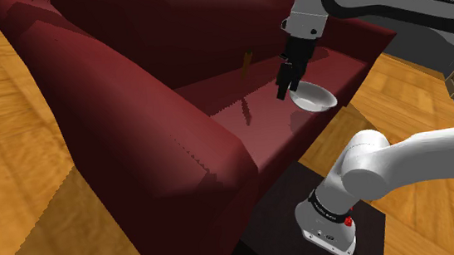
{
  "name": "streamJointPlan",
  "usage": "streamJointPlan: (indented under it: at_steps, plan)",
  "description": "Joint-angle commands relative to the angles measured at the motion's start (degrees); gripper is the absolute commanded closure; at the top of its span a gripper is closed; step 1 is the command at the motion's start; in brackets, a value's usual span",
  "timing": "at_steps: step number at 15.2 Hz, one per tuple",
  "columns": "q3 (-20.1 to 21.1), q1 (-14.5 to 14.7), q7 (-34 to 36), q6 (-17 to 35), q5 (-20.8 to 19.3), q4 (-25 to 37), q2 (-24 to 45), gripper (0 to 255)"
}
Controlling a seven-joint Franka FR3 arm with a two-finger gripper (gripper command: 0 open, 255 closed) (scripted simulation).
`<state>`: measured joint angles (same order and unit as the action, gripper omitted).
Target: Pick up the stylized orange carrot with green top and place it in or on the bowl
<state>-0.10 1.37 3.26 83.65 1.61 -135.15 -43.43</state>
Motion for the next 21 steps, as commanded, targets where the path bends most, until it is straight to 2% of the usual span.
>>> streamJointPlan:
  at_steps: [1, 11, 21]
  plan:
    - [0.0, 0.0, 0.0, 0.0, 0.0, 0.0, 0.0, 0]
    - [-4.0, -4.5, 2.5, 12.9, -1.6, 9.6, 14.2, 0]
    - [-8.6, -7.9, 4.4, 21.3, -0.7, 23.0, 27.9, 0]
